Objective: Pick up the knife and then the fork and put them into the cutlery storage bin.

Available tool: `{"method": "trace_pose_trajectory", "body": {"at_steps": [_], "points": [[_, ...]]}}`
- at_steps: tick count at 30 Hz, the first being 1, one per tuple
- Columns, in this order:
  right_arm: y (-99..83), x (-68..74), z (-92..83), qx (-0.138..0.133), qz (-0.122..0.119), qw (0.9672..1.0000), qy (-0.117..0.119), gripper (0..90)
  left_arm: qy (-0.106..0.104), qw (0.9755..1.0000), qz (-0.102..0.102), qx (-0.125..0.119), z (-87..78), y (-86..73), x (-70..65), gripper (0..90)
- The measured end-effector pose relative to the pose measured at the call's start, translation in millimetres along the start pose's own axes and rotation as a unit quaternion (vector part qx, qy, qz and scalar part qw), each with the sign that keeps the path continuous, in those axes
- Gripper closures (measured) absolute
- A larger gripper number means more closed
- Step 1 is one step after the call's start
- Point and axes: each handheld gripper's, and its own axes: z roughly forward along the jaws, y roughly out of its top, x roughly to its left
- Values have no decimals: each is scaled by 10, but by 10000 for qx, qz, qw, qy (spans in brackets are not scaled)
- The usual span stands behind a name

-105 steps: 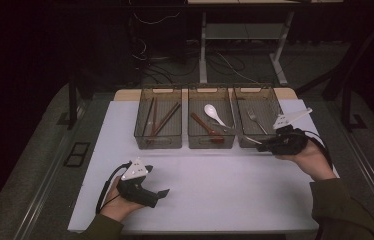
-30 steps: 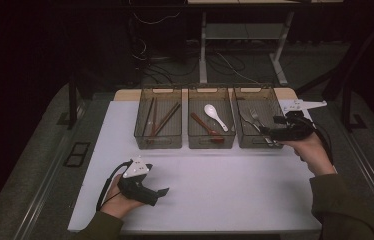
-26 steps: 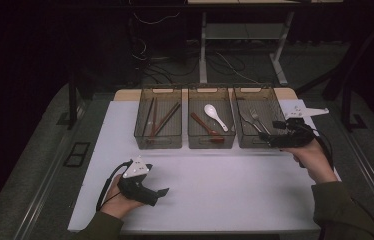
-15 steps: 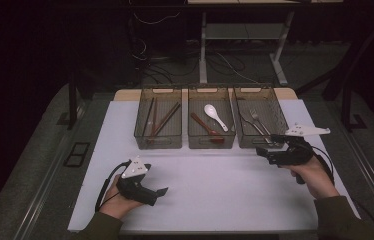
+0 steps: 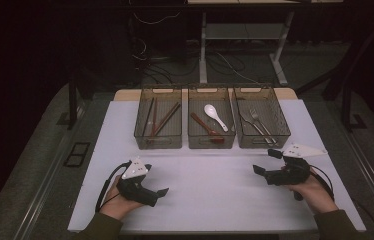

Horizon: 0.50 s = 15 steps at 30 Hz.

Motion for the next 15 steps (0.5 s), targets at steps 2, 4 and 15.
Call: {"method": "trace_pose_trajectory", "body": {"at_steps": [2, 4, 15], "points": [[-51, 20, -7, 34, 14, 10000, -16, 143, 9, 10000, 7, -11, -1, 2, -2, 0], [-101, 34, -21, 28, -22, 10000, 4, 143, 15, 10000, 29, -28, -3, 6, -6, 0], [-336, 28, -129, -136, 216, 9997, 11, 137, -10, 9999, 40, -104, -19, 15, -5, 0]]}}
